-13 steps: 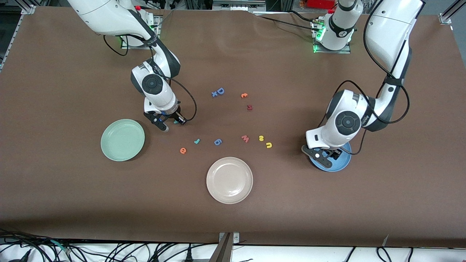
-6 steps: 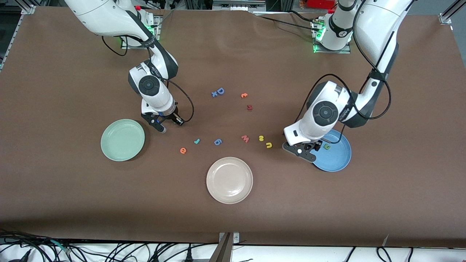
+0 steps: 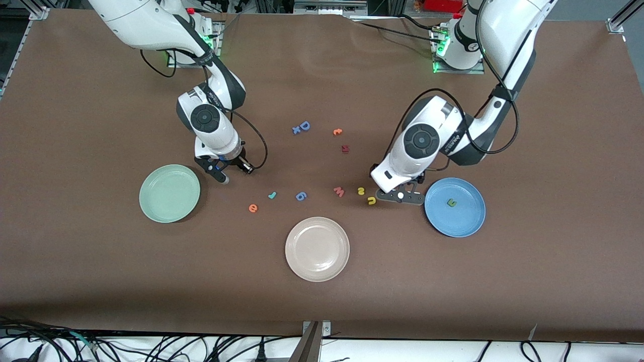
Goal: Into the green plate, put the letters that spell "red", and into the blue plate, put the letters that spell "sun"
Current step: 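Grasp the blue 6 with the right gripper while the left gripper reaches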
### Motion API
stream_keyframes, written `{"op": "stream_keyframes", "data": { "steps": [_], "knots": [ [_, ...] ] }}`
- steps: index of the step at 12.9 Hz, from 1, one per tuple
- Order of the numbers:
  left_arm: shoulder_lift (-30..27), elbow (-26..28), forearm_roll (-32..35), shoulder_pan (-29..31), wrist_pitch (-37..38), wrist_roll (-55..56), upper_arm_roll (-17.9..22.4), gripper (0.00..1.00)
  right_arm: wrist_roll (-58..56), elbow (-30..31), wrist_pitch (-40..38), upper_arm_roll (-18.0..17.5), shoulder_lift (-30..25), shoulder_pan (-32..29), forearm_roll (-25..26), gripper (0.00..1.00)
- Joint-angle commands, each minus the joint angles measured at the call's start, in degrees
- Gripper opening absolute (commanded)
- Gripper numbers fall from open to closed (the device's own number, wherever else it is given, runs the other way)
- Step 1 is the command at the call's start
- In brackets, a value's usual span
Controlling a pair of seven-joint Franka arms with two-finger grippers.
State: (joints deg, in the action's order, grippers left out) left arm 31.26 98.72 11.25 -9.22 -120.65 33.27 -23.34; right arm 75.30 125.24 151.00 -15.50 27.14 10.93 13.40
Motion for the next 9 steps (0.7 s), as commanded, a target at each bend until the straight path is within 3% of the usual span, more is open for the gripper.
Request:
{"op": "stream_keyframes", "data": {
  "steps": [1,9],
  "knots": [
    [-0.2,0.2,0.2,-1.8,0.6,7.7,0.0,1.00,-0.9,1.9,1.0,-0.5,-0.5,-1.0,0.9,0.29],
    [5.7,0.3,1.2,-4.2,-12.0,9.7,0.5,0.99,-4.5,0.4,-3.3,-0.6,-2.8,-1.4,0.6,0.20]
  ]
}}
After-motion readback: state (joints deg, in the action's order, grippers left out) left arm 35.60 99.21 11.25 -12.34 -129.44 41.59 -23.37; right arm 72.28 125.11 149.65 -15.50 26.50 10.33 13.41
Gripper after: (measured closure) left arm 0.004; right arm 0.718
